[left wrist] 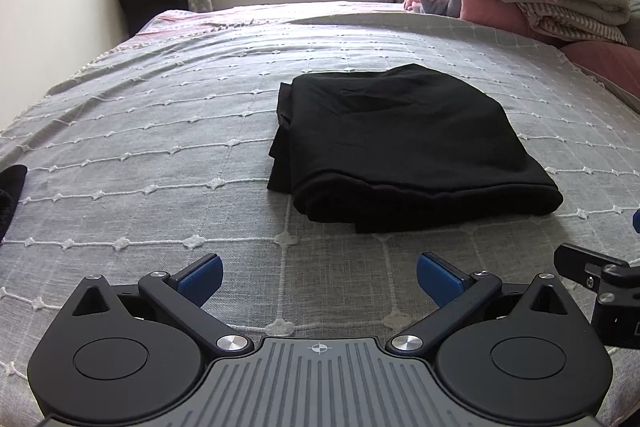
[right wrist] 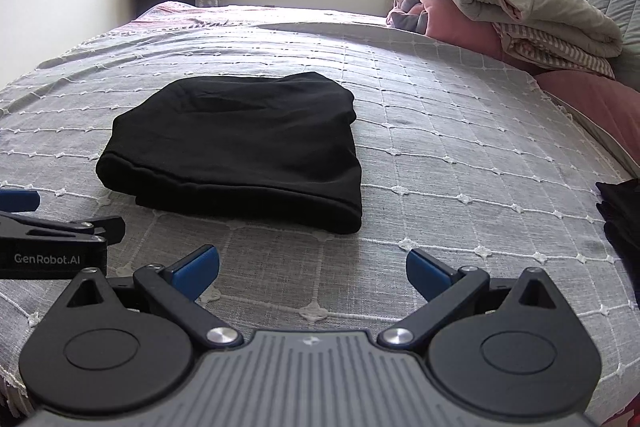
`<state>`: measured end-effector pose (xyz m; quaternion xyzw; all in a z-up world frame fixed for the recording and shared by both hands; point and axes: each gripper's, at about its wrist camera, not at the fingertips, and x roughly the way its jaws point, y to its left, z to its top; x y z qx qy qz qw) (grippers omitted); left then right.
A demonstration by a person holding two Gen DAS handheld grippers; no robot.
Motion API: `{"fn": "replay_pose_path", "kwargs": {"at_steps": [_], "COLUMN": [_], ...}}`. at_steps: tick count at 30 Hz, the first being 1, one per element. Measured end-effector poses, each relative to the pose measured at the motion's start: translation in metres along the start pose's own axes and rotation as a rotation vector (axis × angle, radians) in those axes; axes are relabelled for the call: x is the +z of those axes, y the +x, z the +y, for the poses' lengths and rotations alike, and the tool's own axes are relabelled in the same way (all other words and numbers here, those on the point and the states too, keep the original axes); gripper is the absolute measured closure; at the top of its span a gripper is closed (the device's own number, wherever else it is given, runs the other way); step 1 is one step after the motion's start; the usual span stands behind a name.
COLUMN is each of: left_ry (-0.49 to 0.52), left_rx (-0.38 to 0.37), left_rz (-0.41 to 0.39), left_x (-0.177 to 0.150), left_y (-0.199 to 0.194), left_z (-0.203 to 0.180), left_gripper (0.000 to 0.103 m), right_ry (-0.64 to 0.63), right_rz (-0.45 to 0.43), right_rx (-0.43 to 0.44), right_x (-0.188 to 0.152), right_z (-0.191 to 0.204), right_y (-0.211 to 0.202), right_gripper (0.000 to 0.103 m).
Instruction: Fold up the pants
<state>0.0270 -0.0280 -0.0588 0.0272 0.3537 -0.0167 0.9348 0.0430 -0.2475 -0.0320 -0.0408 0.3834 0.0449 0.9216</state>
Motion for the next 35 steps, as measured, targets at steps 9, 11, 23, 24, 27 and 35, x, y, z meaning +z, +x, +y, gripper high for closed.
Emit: {"fn": "replay_pose_path", "kwargs": {"at_steps": [9,11,23,24,27,35], "left_ry": [0.011,0.007,-0.006,-0.006,-0.002,-0.011], "left_rx": [-0.012,-0.012,-0.019,-0.021,-0.024,-0.044], "left_rz": [-0.006,-0.008,-0.011,-0.013,-0.017,-0.001], "left_x": [-0.0008,-0.0007,0.0001,0.0,0.0,0.0006], "left_y": [-0.0015,-0.0016,-0.0018,-0.0023,-0.0031,-0.0002], "left_z": [-0.0018,-0.0014,0.0009,0.0007,-0.0007,-0.0006], "left_gripper": [0.0,0.0,0.0,0.0,0.0,0.0], "right_ry": [-0.001,0.0,0.003,0.004,0.003,0.012], "right_rz": [0.001,0.001,0.005,0.007,0.001,0.002], "right_rx": [0.007,0.008,0.011,0.01,0.012,0.013], "right_x": [-0.0001,-0.0002,-0.0008,-0.0008,-0.0008,-0.0005], "right_z": [-0.0004,-0.0009,-0.0012,-0.0008,-0.0005,-0.0035], "right_y": [0.0003,0.0002,0.0013,0.0017,-0.0001,-0.0004], "right_gripper": [0.0,0.0,0.0,0.0,0.0,0.0]}}
